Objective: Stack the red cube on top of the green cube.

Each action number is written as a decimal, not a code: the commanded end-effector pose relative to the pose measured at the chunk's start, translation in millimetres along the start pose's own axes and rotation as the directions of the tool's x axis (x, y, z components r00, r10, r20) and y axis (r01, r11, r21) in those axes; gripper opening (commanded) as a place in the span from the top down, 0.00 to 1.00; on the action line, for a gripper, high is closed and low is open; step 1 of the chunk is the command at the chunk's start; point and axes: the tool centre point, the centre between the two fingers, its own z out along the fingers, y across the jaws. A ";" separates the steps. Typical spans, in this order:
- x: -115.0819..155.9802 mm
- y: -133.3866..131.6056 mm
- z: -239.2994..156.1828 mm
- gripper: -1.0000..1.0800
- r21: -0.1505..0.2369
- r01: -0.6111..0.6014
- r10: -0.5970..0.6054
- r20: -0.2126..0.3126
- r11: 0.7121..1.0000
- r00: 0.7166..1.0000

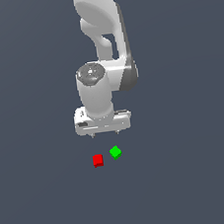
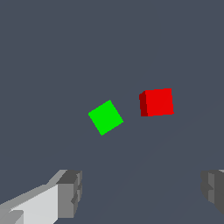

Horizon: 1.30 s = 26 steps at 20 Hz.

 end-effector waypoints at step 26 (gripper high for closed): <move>61.4 52.8 74.4 0.04 -0.001 0.087 -0.087 0.027 0.996 0.996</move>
